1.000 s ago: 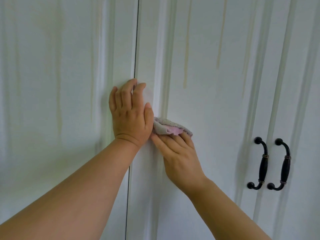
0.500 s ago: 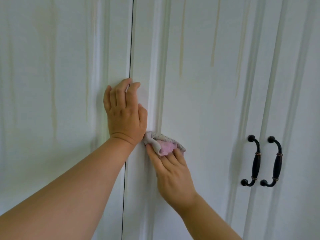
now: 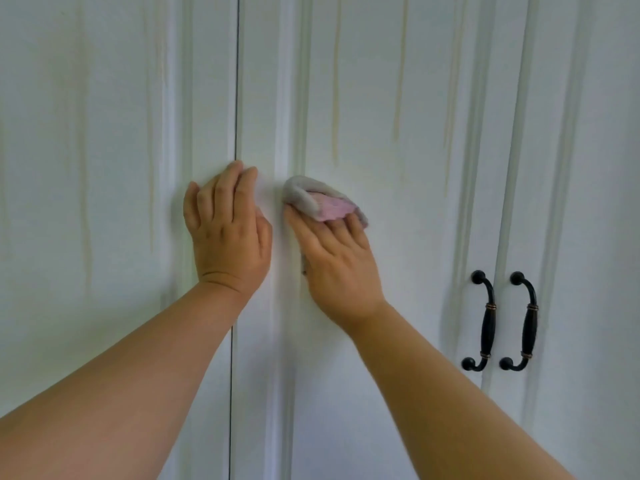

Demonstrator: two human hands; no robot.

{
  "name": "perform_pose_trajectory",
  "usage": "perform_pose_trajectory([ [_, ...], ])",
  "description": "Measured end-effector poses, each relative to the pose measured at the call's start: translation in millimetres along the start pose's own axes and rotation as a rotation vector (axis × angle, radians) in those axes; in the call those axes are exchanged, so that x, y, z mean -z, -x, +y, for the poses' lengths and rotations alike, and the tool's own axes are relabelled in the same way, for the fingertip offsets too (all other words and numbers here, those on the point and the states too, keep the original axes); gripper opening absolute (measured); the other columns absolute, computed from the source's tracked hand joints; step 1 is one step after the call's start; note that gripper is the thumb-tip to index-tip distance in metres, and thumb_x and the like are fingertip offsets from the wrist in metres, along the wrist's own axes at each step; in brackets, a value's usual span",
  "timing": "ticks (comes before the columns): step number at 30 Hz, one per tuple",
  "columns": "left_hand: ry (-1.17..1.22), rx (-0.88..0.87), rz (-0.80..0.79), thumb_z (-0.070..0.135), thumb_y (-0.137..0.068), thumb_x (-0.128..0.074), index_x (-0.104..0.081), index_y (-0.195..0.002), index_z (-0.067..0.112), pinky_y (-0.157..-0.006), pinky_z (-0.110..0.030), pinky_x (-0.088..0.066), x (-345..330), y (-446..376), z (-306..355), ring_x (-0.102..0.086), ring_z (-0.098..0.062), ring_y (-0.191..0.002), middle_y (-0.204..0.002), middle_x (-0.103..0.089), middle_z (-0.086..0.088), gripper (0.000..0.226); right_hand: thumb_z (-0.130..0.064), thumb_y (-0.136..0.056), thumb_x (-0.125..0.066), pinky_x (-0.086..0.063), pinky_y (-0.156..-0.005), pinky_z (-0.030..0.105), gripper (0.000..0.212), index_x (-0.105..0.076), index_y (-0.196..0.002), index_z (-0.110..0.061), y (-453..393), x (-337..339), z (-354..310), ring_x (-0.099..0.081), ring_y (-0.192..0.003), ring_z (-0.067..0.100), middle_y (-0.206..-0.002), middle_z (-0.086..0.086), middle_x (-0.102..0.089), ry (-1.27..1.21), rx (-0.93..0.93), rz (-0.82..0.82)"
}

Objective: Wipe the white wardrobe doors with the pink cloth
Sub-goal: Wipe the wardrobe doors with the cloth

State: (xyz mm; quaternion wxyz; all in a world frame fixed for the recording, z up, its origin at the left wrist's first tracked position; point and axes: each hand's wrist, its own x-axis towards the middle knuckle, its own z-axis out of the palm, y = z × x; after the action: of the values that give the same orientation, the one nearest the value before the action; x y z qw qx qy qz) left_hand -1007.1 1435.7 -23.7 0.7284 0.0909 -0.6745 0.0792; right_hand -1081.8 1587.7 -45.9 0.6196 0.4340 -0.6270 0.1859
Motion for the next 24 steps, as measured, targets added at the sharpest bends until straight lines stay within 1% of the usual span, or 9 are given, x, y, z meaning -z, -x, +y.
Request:
perform_pose_trajectory([
  [2, -0.013, -0.006, -0.028, 0.017, -0.096, -0.043, -0.044, -0.144, 0.008, -0.119, -0.053, -0.018, 0, -1, 2, -0.042, -0.036, -0.128, -0.149, -0.044, -0.013, 0.049, -0.007, -0.089, -0.044, -0.021, -0.121, 0.053, 0.067, -0.035, -0.155, -0.011, 18, 21, 43, -0.026, -0.151, 0.027, -0.160, 0.007, -0.035, 0.075, -0.153, -0.013],
  [4, -0.043, 0.009, -0.045, 0.016, -0.096, -0.041, -0.044, -0.144, 0.006, -0.120, -0.055, -0.017, 0, -1, 4, -0.042, -0.038, -0.128, -0.149, -0.043, -0.015, 0.048, -0.009, -0.095, -0.033, -0.018, -0.123, 0.053, 0.061, -0.031, -0.156, -0.009, 35, 34, 71, -0.017, -0.154, 0.025, -0.163, 0.008, -0.029, 0.099, -0.410, 0.049],
  [7, -0.039, 0.044, -0.043, 0.014, -0.096, -0.040, -0.045, -0.140, 0.002, -0.120, -0.057, -0.014, 0, -2, 17, -0.042, -0.039, -0.129, -0.148, -0.042, -0.018, 0.045, -0.011, -0.098, -0.024, -0.011, -0.125, 0.052, 0.059, -0.028, -0.156, -0.009, 48, 24, 50, -0.012, -0.155, 0.024, -0.164, 0.006, -0.026, 0.058, -0.641, 0.183],
  [10, 0.001, -0.011, -0.041, 0.019, -0.095, -0.042, -0.046, -0.138, 0.000, -0.121, -0.057, -0.010, 0, -9, 33, -0.041, -0.039, -0.132, -0.150, -0.040, -0.019, 0.047, -0.006, -0.096, -0.028, -0.012, -0.125, 0.050, 0.058, -0.035, -0.154, -0.006, 80, 10, 18, -0.018, -0.154, 0.026, -0.162, 0.008, -0.030, -0.006, -0.558, 0.145],
  [15, -0.070, -0.005, -0.096, 0.026, -0.097, -0.035, -0.031, -0.151, -0.002, -0.122, -0.054, -0.001, -11, -26, 59, -0.020, -0.034, -0.148, -0.161, -0.023, -0.021, 0.061, -0.004, -0.090, -0.041, -0.019, -0.123, 0.050, 0.064, -0.037, -0.154, -0.009, 85, 26, 54, -0.019, -0.154, 0.024, -0.163, 0.006, -0.029, -0.012, -0.358, 0.050],
  [17, -0.106, 0.001, -0.104, 0.028, -0.097, -0.033, -0.030, -0.151, -0.002, -0.123, -0.055, -0.002, -13, -25, 57, -0.018, -0.035, -0.147, -0.161, -0.022, -0.021, 0.062, -0.003, -0.090, -0.041, -0.016, -0.125, 0.047, 0.064, -0.037, -0.154, -0.009, 57, 35, 68, -0.018, -0.154, 0.022, -0.162, 0.007, -0.030, -0.038, -0.363, 0.067],
  [21, -0.140, -0.020, -0.097, 0.028, -0.097, -0.033, -0.032, -0.152, 0.000, -0.122, -0.057, -0.008, -14, -22, 56, -0.024, -0.037, -0.145, -0.161, -0.025, -0.019, 0.061, -0.009, -0.100, -0.036, -0.006, -0.126, 0.029, 0.052, -0.039, -0.152, -0.010, 3, 47, 100, -0.019, -0.151, 0.012, -0.160, 0.006, -0.036, -0.101, -0.465, 0.169],
  [23, -0.153, -0.017, -0.081, 0.028, -0.096, -0.033, -0.033, -0.151, 0.000, -0.121, -0.057, -0.010, -16, -21, 55, -0.026, -0.038, -0.144, -0.160, -0.026, -0.019, 0.061, -0.006, -0.100, -0.040, -0.010, -0.126, 0.028, 0.050, -0.043, -0.149, -0.008, 10, 45, 92, -0.024, -0.149, 0.011, -0.155, 0.006, -0.042, -0.128, -0.490, 0.206],
  [24, -0.152, -0.018, -0.076, 0.028, -0.096, -0.034, -0.034, -0.150, 0.000, -0.121, -0.058, -0.010, -17, -22, 56, -0.027, -0.038, -0.144, -0.160, -0.027, -0.019, 0.061, 0.000, -0.097, -0.046, -0.016, -0.125, 0.031, 0.051, -0.047, -0.147, -0.007, 24, 46, 87, -0.028, -0.148, 0.012, -0.152, 0.007, -0.047, -0.135, -0.496, 0.227],
])
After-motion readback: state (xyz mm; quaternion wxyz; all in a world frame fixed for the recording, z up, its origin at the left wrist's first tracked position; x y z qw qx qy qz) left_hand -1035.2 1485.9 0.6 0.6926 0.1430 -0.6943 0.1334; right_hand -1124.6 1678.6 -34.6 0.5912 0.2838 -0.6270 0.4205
